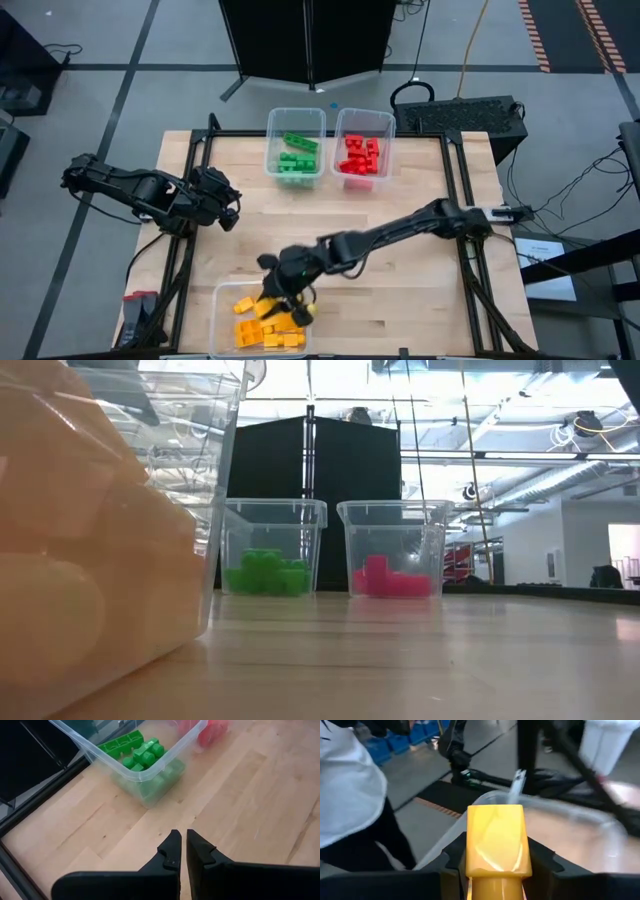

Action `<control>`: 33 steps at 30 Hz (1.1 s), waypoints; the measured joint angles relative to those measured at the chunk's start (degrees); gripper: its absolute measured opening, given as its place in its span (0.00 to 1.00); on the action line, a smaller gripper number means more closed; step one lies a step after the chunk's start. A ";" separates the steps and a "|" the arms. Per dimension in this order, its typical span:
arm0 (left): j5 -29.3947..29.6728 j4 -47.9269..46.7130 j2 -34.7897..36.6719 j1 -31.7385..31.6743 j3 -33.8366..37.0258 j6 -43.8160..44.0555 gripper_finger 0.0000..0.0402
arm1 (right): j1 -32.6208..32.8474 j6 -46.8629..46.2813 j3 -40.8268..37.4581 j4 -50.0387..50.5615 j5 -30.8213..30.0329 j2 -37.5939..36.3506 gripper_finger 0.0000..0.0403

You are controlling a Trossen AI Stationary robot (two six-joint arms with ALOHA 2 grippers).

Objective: Sort blocks
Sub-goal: Put the yellow game piece into the bottom transparent bin, then return to Home Position

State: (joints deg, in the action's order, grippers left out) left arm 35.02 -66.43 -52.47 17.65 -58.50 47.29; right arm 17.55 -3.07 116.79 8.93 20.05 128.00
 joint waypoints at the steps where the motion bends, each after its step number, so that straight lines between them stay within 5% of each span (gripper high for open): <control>1: -0.06 0.01 0.00 0.00 0.00 0.00 0.00 | 0.39 -1.70 -0.02 -1.19 0.23 0.97 0.28; 5: -0.12 0.00 0.00 0.00 0.00 0.00 0.00 | 1.32 -8.57 -0.04 -4.07 0.95 2.90 0.32; 12: -0.21 -0.02 0.00 0.00 0.00 0.00 0.00 | 1.66 -12.79 0.00 0.03 -5.17 2.99 0.66; 18: 0.08 0.19 0.00 0.00 0.00 0.28 0.00 | 1.19 -14.34 -0.04 3.32 -3.73 -0.34 0.70; 26: 0.26 3.59 3.24 0.01 -2.05 -1.41 0.00 | -3.57 -8.72 0.02 21.06 -4.98 -20.07 0.68; 33: 1.72 11.20 11.55 2.10 -9.49 -14.40 0.00 | -3.95 -1.65 0.04 37.42 -13.90 -40.03 0.68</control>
State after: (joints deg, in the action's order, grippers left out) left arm 36.74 -55.23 -40.91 19.75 -67.99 32.89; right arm 13.59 -4.72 116.84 46.35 6.15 87.97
